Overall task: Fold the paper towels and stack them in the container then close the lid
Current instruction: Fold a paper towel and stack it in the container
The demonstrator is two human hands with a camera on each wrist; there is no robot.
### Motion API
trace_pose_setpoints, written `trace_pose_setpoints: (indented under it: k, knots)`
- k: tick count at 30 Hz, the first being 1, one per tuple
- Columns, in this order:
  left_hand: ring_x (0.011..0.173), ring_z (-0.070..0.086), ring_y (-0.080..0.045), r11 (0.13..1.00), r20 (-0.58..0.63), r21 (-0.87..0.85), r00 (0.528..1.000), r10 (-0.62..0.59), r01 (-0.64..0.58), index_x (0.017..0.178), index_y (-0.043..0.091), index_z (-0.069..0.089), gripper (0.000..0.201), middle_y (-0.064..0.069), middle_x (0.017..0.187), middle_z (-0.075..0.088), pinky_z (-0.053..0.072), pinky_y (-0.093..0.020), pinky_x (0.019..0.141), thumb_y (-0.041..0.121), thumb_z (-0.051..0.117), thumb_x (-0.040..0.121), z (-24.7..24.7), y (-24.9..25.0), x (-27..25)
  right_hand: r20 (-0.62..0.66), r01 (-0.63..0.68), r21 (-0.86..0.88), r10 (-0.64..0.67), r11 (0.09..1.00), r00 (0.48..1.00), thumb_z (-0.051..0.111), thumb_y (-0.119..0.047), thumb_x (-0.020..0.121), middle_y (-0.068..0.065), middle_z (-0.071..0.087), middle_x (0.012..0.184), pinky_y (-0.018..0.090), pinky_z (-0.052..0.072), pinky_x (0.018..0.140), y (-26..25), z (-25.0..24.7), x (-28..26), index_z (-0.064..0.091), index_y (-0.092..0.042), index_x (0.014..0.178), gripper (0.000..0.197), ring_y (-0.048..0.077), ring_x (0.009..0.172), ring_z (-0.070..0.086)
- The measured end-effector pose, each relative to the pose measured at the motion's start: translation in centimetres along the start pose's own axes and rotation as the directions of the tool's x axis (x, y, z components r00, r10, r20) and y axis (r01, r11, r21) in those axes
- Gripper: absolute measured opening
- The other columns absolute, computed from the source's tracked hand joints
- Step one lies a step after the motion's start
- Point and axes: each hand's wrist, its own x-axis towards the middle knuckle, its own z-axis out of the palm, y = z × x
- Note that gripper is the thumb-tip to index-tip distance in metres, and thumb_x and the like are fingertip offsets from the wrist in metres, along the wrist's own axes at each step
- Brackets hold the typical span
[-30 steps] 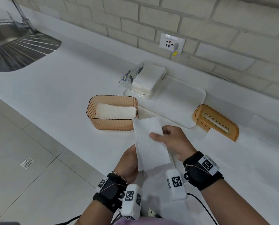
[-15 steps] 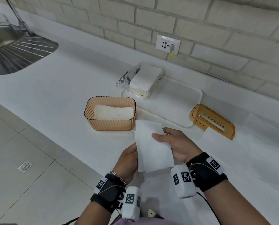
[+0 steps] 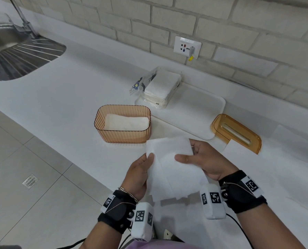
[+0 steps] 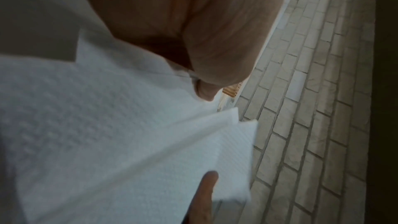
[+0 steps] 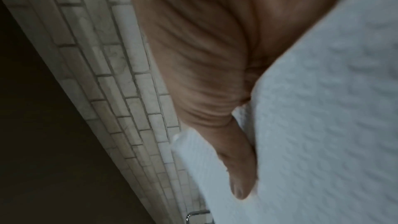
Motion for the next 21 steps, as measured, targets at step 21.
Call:
trace_pose_setpoints:
  k: [21]
  knots:
    - [0.118, 0.07, -0.038, 0.995, -0.053, 0.049, 0.994, 0.092, -0.089, 0.135, 0.011, 0.064, 0.037, -0.016, 0.128, 0.074, 0.054, -0.057, 0.104, 0.033, 0.052, 0.109, 0.5, -1.0, 0.8, -0.351, -0.012, -0.357, -0.122, 0.934, 0.929, 0.099, -0.024, 0.068, 0.002, 0.08, 0.083, 0.026, 0.061, 0.063, 2.8, 1.9, 0.6, 0.075, -0.014, 0.096, 0.038, 0.016, 0.077, 0.078]
